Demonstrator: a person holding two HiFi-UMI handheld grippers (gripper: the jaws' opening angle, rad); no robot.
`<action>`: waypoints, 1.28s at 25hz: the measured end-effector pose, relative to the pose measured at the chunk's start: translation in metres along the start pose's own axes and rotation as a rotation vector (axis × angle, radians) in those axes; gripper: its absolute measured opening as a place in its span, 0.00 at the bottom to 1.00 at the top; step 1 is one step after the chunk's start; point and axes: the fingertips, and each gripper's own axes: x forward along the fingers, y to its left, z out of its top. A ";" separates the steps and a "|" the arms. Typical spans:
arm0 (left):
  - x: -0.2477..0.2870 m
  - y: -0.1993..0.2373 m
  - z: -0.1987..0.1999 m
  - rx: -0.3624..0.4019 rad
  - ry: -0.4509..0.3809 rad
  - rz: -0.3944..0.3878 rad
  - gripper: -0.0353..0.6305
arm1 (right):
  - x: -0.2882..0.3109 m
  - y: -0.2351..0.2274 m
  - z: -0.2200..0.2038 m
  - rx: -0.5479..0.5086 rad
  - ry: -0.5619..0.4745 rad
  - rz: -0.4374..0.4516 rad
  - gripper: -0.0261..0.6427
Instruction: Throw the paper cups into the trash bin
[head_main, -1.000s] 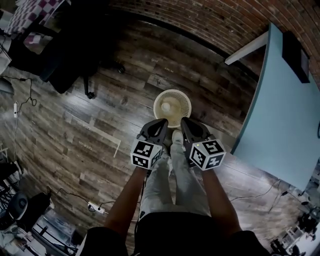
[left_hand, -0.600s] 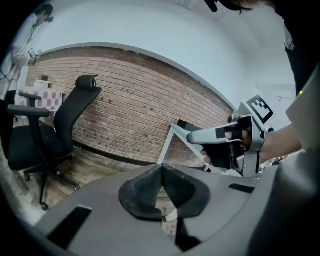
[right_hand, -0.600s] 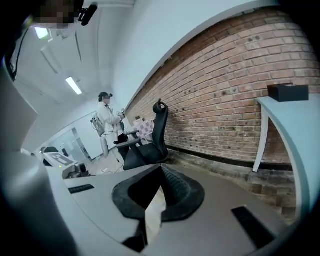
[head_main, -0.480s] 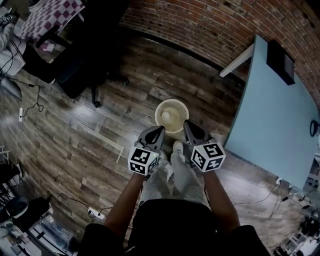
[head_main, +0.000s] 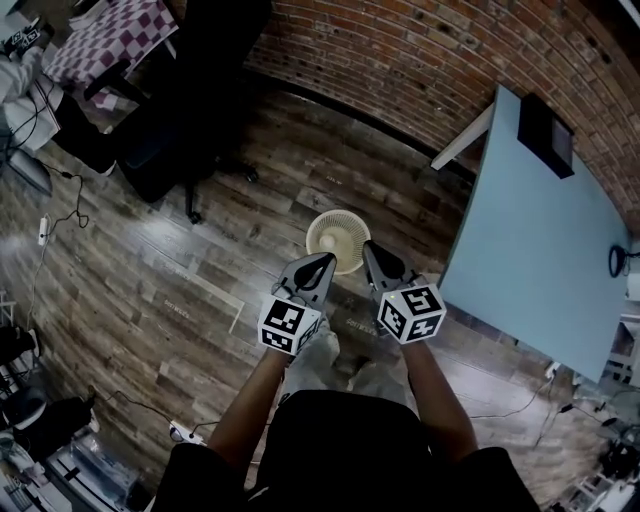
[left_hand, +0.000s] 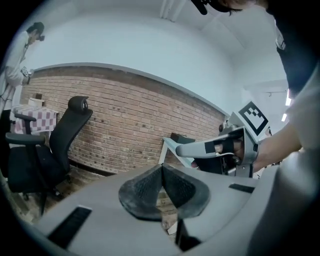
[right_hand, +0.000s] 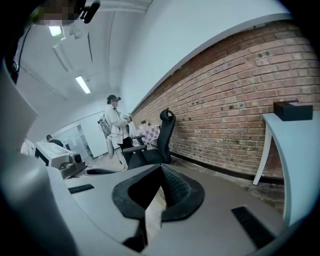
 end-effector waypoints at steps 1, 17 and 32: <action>-0.001 -0.004 0.004 0.006 -0.006 -0.001 0.07 | -0.005 0.001 0.003 -0.003 -0.006 0.003 0.05; -0.032 -0.095 0.054 0.023 -0.156 0.036 0.07 | -0.120 0.023 0.029 -0.070 -0.127 0.083 0.05; -0.064 -0.211 0.070 0.083 -0.202 -0.003 0.07 | -0.226 0.039 0.029 -0.118 -0.217 0.139 0.04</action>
